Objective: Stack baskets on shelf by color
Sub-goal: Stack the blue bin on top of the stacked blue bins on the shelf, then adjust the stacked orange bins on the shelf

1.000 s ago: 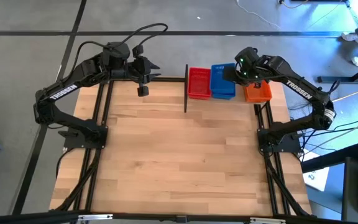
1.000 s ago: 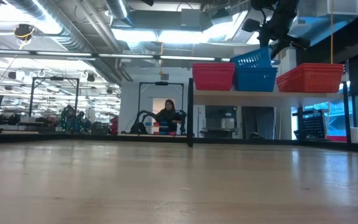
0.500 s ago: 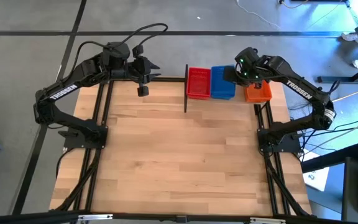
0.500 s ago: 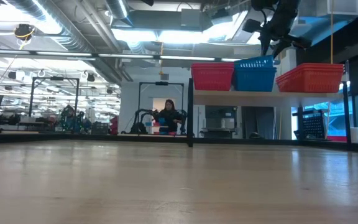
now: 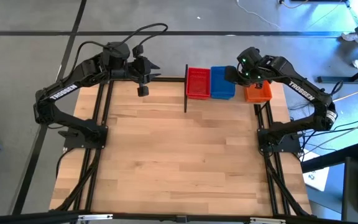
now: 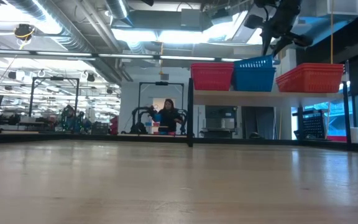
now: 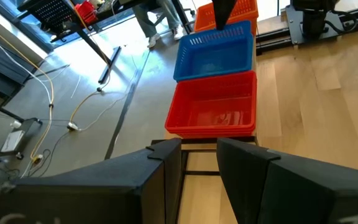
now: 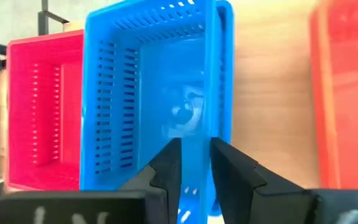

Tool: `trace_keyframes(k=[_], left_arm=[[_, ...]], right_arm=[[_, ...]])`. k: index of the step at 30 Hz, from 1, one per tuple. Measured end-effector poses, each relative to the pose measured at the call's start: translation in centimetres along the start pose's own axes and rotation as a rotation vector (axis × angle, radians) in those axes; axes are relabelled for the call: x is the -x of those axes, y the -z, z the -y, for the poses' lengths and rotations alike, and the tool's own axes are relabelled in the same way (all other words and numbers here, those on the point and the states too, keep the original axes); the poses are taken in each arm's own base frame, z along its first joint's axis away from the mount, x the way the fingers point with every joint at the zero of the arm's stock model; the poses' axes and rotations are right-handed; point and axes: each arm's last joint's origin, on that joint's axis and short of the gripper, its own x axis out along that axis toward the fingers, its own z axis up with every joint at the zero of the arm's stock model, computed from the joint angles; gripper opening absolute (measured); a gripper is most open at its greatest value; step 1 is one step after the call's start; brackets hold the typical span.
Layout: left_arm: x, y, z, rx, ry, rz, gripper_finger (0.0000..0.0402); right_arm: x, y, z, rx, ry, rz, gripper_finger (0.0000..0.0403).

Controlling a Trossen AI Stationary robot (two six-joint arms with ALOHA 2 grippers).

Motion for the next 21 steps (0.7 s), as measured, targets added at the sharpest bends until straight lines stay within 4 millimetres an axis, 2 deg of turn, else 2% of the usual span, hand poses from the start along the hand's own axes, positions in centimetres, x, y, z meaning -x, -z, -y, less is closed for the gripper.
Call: trace_keyframes(k=[11,21], left_arm=[[0.0,0.0,0.0,0.000,0.000,0.000,0.0096],[0.0,0.0,0.0,0.007,0.001,0.000,0.0096]], right_arm=[[0.8,0.1,0.6,0.009,0.036,0.049,0.0083],[1.1,0.5,2.7,-0.045,0.343,0.152,0.0083]])
